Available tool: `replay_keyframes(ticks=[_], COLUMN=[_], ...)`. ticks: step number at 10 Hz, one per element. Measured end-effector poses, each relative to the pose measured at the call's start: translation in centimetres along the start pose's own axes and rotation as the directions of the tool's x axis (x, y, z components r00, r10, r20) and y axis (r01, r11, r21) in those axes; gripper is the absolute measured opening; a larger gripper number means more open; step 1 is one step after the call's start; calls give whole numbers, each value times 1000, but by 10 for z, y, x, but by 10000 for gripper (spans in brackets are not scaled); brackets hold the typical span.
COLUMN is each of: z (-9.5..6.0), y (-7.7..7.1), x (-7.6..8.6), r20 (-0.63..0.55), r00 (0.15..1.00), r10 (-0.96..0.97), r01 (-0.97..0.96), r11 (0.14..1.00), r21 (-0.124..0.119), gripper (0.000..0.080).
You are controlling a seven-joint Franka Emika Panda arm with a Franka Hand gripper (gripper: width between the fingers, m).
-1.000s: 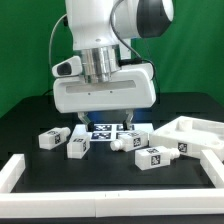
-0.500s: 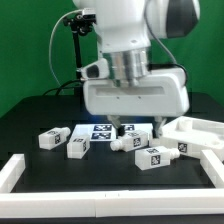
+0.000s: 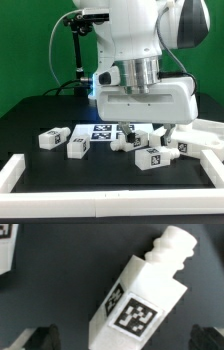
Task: Assemble one leg
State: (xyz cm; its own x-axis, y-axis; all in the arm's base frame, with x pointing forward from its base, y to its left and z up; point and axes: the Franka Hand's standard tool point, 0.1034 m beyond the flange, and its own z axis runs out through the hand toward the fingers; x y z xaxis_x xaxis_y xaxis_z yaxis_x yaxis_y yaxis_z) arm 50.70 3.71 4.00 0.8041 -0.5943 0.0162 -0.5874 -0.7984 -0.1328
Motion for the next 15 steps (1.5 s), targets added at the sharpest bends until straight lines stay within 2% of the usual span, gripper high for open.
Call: replay_keyframes(ticks=[1, 3, 5, 7, 9, 10, 11, 12, 13, 14, 15], z=[1, 14, 29, 33, 33, 33, 33, 33, 27, 14, -3], y=[0, -5, -11, -13, -13, -13, -13, -11, 2, 20, 33], x=[0, -1, -4, -8, -9, -9, -9, -7, 4, 17, 31], r20=[2, 13, 4, 6, 6, 6, 6, 5, -4, 7, 17], r00=[1000, 994, 995, 996, 996, 996, 996, 998, 1000, 997, 992], r10=[8, 109, 95, 86, 86, 86, 86, 70, -13, -80, -123], r01=[-8, -109, -95, -86, -86, -86, -86, -70, 13, 81, 124], r11=[1000, 994, 995, 996, 996, 996, 996, 997, 1000, 996, 992], r21=[-1, -8, -12, -15, -16, -16, -16, -17, -21, -24, -17], gripper=[649, 649, 649, 649, 397, 397, 271, 271, 271, 271, 271])
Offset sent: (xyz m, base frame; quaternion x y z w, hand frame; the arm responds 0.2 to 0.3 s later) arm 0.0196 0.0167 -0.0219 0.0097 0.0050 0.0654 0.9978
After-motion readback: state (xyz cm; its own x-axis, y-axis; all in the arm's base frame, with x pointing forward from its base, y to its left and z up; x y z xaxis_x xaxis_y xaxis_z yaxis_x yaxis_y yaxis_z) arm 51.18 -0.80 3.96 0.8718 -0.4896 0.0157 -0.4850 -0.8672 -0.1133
